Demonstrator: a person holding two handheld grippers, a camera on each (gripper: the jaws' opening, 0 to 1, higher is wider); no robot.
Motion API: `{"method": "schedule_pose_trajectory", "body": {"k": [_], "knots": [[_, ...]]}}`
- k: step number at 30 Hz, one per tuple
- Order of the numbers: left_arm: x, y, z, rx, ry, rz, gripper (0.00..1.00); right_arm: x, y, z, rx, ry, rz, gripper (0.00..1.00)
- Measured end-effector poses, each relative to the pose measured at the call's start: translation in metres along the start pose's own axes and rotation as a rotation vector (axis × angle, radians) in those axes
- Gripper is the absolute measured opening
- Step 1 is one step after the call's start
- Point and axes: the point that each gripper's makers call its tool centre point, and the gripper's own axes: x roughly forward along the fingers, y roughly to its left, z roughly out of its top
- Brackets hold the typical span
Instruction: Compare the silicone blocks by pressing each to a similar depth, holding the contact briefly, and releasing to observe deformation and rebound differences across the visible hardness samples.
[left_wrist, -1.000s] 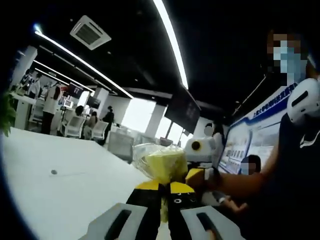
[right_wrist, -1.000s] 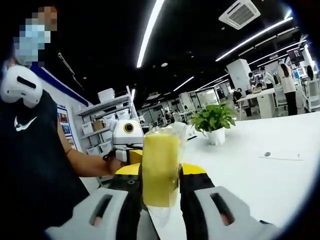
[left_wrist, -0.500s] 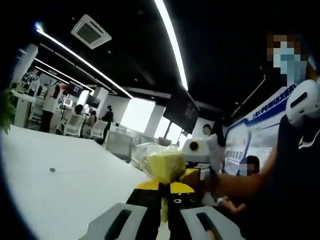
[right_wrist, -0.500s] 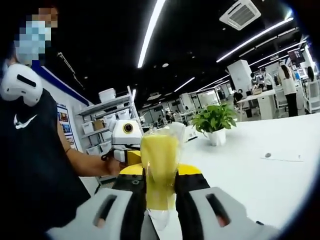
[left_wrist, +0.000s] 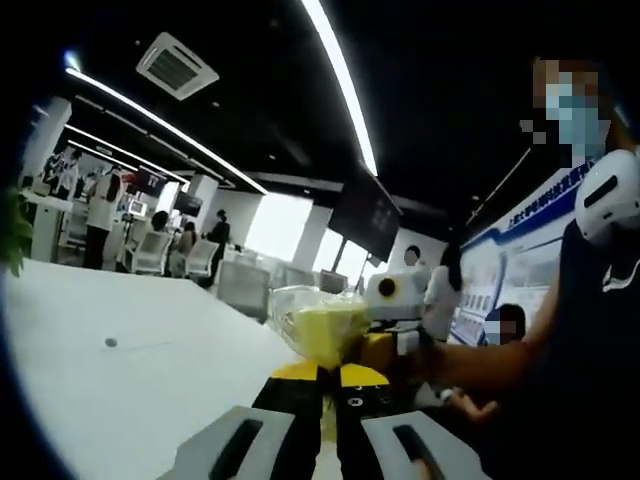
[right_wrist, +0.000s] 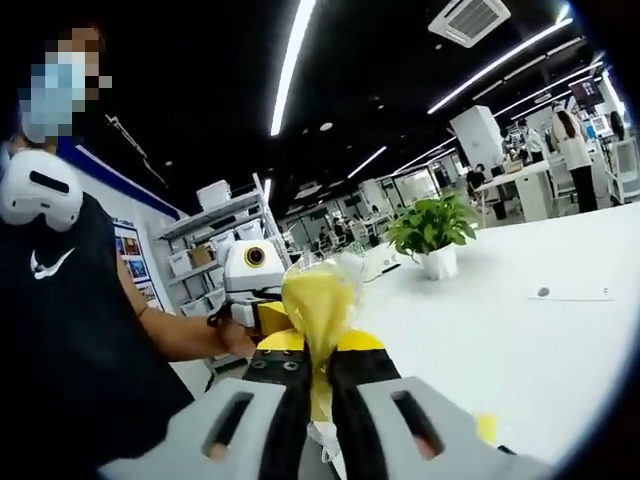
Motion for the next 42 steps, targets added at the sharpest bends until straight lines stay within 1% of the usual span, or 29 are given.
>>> {"method": "schedule_pose_trajectory", "body": {"k": [1, 2, 5, 9, 11, 14, 17, 22, 25, 27, 28, 30, 33, 38, 42], "knots": [[-0.001, 0.002, -0.002, -0.002, -0.001, 0.003, 0.01, 0.001, 0.000, -0.001, -0.003, 0.006, -0.002, 0.01], [-0.001, 0.002, -0.002, -0.001, -0.006, 0.007, 0.01, 0.001, 0.000, -0.001, -0.026, 0.012, -0.007, 0.00], [-0.002, 0.003, 0.001, 0.005, -0.019, 0.014, 0.01, 0.002, 0.001, 0.001, -0.071, 0.001, -0.003, 0.00], [-0.002, 0.004, 0.003, 0.021, -0.017, 0.020, 0.01, 0.003, 0.001, 0.004, -0.088, -0.001, -0.016, 0.00], [-0.002, 0.005, 0.004, 0.021, -0.019, 0.021, 0.01, 0.004, -0.001, 0.004, -0.071, 0.008, -0.017, 0.00], [-0.003, 0.007, 0.002, 0.012, -0.021, 0.026, 0.02, 0.005, -0.001, 0.002, -0.102, 0.026, -0.019, 0.00], [-0.004, 0.006, 0.004, 0.011, -0.032, 0.023, 0.02, 0.005, 0.001, 0.004, -0.124, 0.026, -0.017, 0.00], [-0.004, 0.009, 0.004, 0.029, -0.030, 0.032, 0.01, 0.006, -0.003, 0.005, -0.139, 0.024, -0.027, 0.00], [-0.004, 0.008, 0.005, 0.027, -0.028, 0.029, 0.01, 0.006, -0.002, 0.005, -0.133, 0.023, -0.026, 0.00], [-0.004, 0.007, 0.004, 0.024, -0.023, 0.023, 0.01, 0.005, -0.001, 0.004, -0.123, 0.035, -0.020, 0.00], [-0.004, 0.006, 0.003, 0.028, -0.022, 0.025, 0.01, 0.005, -0.001, 0.004, -0.139, 0.041, -0.023, 0.00], [-0.004, 0.007, 0.003, 0.019, -0.022, 0.024, 0.01, 0.006, 0.000, 0.004, -0.141, 0.048, -0.025, 0.00], [-0.005, 0.010, 0.005, 0.025, -0.028, 0.041, 0.01, 0.008, -0.002, 0.005, -0.172, 0.038, -0.043, 0.00], [-0.006, 0.010, 0.006, 0.033, -0.024, 0.048, 0.02, 0.009, -0.004, 0.005, -0.138, 0.024, -0.028, 0.00], [-0.010, 0.009, 0.005, 0.032, -0.020, 0.040, 0.02, 0.011, -0.001, 0.004, -0.131, 0.033, -0.018, 0.00]]}}
